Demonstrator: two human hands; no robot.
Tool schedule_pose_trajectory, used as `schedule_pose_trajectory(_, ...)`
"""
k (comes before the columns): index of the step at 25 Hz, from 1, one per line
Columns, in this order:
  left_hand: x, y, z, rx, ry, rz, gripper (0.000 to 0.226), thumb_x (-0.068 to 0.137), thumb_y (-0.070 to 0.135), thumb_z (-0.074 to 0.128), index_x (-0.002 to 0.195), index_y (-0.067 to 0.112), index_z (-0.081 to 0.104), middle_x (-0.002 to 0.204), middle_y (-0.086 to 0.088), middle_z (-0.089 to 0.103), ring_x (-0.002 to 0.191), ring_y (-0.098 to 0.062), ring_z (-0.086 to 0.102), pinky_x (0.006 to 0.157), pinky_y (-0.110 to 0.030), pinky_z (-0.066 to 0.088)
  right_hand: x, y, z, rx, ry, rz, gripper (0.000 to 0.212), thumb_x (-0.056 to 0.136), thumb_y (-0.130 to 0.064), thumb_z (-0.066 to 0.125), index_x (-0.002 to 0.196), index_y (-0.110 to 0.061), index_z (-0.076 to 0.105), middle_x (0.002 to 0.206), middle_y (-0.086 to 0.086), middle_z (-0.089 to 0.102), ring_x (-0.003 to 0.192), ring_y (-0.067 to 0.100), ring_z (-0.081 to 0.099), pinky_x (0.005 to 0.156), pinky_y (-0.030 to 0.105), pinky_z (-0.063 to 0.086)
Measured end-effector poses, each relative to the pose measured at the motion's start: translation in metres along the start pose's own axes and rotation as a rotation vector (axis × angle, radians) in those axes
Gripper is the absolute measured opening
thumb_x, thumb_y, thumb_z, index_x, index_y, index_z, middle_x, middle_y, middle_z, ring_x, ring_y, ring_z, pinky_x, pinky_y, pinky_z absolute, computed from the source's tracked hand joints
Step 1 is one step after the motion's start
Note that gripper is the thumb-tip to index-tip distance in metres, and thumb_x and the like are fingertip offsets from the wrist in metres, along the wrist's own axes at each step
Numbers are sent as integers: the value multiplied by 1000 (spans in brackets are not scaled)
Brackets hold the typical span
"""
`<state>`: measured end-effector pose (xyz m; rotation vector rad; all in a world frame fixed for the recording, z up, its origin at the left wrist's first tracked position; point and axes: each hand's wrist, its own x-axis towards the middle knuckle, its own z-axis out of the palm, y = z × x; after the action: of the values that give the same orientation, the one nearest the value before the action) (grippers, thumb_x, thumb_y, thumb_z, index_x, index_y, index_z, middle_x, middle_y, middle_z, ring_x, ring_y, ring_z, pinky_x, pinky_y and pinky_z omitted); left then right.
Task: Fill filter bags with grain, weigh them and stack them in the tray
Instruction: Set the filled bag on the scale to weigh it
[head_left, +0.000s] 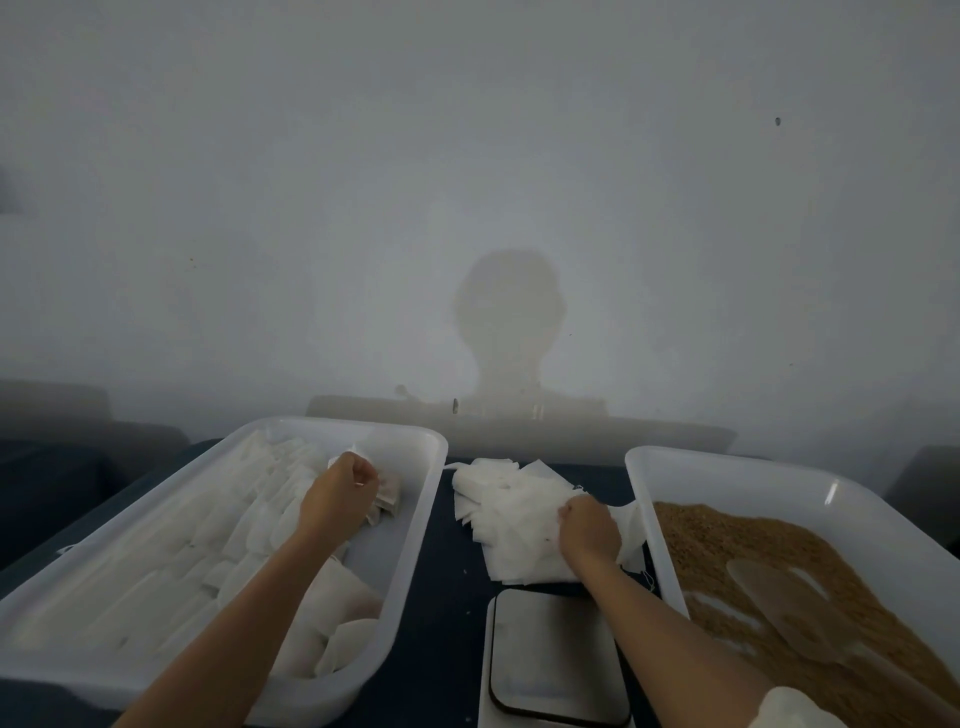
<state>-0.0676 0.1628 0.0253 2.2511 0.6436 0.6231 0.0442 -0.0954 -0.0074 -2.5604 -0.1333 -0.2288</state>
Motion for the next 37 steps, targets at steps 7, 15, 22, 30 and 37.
schedule_pose_trajectory(7, -47, 79, 14, -157, -244, 361, 8, 90, 16, 59, 86, 22, 59, 86, 9, 62, 83, -12, 60, 74, -24, 46, -3, -21, -90, 440, 85, -265, 38, 85, -18, 67, 61, -15, 38, 57, -1, 40, 52, 12, 36, 49, 26, 26)
schedule_pose_trajectory(15, -136, 171, 96, -539, -634, 410, 21, 88, 32, 64, 95, 14, 57, 90, 6, 61, 86, -10, 60, 79, -30, 54, -64, 44, -135, 821, -243, -62, 11, 92, -23, 58, 90, -18, 67, 84, 7, 72, 75, 18, 69, 63, 34, 56)
schedule_pose_trajectory(22, -159, 190, 135, -578, -612, 464, 19, 86, 22, 67, 82, 15, 51, 79, 3, 55, 75, -11, 53, 75, -32, 50, -60, 114, -157, 990, -520, -161, 46, 81, -36, 67, 105, 3, 59, 93, 22, 62, 73, 26, 63, 60, 31, 55)
schedule_pose_trajectory(30, -174, 197, 153, -691, -689, 546, 18, 90, 18, 63, 85, 0, 64, 72, 11, 59, 69, -3, 55, 70, -22, 47, -57, 151, -157, 1131, -561, -104, 23, 86, -21, 59, 92, 1, 63, 82, 19, 58, 67, 23, 59, 58, 35, 55)
schedule_pose_trajectory(37, -181, 201, 163, -698, -597, 466, 16, 93, 17, 59, 78, 13, 63, 73, 8, 59, 70, -7, 55, 67, -23, 50, -59, 145, -161, 1201, -631, -77, 32, 95, -22, 45, 105, 4, 60, 87, 25, 61, 72, 31, 61, 59, 39, 57)
